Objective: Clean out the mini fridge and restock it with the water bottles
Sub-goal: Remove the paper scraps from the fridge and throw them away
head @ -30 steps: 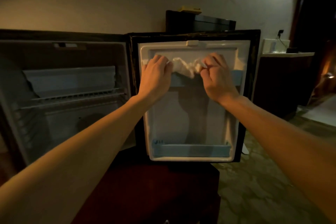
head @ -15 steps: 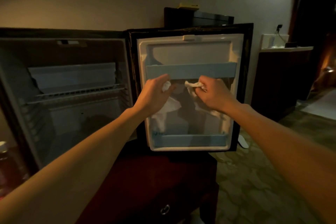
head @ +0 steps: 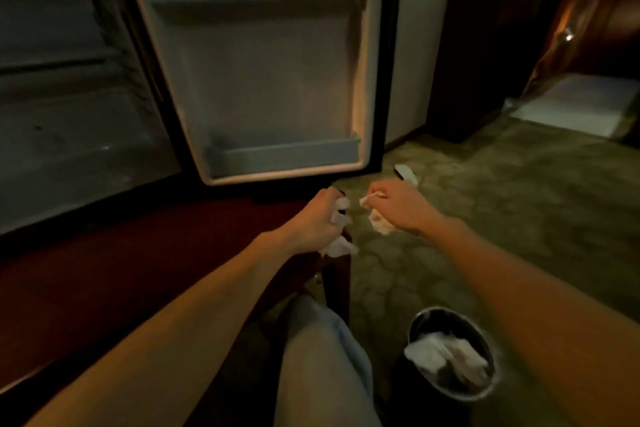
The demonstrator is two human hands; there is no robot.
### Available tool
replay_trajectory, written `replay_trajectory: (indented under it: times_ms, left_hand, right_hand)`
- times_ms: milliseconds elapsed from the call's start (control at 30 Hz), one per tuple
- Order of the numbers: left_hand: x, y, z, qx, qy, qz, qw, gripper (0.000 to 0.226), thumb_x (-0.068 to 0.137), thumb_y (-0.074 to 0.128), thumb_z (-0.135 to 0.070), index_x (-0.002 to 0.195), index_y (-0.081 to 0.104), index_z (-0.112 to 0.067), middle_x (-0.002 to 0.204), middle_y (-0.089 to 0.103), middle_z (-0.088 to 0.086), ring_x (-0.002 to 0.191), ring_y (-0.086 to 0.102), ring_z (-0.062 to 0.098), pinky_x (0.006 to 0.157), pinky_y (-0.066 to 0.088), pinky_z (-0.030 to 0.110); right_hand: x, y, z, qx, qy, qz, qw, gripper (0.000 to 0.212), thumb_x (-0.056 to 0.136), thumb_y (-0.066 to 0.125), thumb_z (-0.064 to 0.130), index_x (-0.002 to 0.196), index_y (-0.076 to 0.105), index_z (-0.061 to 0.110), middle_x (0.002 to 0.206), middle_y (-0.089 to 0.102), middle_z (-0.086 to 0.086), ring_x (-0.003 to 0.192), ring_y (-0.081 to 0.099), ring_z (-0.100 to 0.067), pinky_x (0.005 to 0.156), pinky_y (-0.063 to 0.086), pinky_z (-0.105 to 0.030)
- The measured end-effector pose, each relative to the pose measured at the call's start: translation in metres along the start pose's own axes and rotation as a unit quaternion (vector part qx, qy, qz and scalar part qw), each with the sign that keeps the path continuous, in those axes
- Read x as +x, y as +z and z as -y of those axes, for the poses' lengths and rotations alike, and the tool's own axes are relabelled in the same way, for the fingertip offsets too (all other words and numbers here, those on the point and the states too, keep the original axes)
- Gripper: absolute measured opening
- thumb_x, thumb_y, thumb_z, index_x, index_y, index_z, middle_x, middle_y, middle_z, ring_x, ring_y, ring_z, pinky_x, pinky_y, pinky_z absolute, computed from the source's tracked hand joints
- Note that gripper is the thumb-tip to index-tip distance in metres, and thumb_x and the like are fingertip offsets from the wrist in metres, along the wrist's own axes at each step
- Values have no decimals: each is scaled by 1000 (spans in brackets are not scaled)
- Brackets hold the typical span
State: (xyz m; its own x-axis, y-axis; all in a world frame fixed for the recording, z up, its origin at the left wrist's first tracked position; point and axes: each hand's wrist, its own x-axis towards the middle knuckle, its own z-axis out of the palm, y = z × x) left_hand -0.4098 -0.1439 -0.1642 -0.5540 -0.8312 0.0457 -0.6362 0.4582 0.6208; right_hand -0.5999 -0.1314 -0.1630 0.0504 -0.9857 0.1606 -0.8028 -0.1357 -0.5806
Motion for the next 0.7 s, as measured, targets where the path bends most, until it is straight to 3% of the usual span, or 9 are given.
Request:
replay_trajectory:
  times_ms: [67,133,233,367,467,533,633,700]
  left_hand:
    - [10,42,13,22,-22,9,999,33,90,50,-4,122,49,-8,113,41,4,109,46,22,89,40,27]
    - [15,79,23,17,-40,17,999,31,89,50,-1,119,58,-10,110,43,2,107,46,17,89,36,23]
    - [22,128,31,-15,-50,32,998,28,89,51,1,108,70,-8,104,64,4,107,59,17,82,40,20]
    - [35,179,33,-48,-68,95,992,27,93,54,-5,111,73,-11,114,70,1,108,62,12,85,47,20]
    - [48,216,30,-36,-67,120,990,20,92,53,-10,92,73,-9,93,71,6,89,64,21,71,46,30]
    - [57,242,28,-21,-77,132,988,18,92,51,-13,85,67,-7,84,66,11,81,62,25,67,46,35]
    - [67,283,29,-29,-113,155,981,20,93,49,-14,92,68,-9,92,67,9,87,63,24,77,52,40]
    - [73,310,32,-49,-132,176,974,24,94,47,-13,92,70,-7,104,64,14,101,60,31,87,51,41]
  right_hand:
    - [-20,12,-33,40,38,1,998,31,90,50,27,72,65,6,73,64,-11,71,56,-21,62,40,-33]
    - [-35,24,-66,59,78,2,995,38,95,45,25,74,65,0,76,65,-14,70,56,-21,63,40,-33]
    - [-55,45,-116,34,151,28,988,34,95,45,22,68,60,7,70,62,-9,72,57,-27,58,40,-32]
    - [-84,73,-175,-3,213,68,975,20,91,52,11,92,71,7,97,70,-12,93,64,-26,74,45,-28]
    - [-106,84,-208,-13,246,72,966,28,87,49,0,102,70,11,112,67,-9,107,61,-25,86,45,-28]
    - [-116,90,-228,-19,270,68,960,29,86,52,1,105,69,14,114,67,-11,107,61,-28,84,46,-30]
    - [-127,98,-253,-24,301,54,952,27,89,58,10,115,67,12,119,66,-11,108,61,-28,85,46,-30]
    - [-133,106,-270,-6,324,57,944,33,89,63,18,121,63,11,120,64,-11,108,60,-27,82,45,-28]
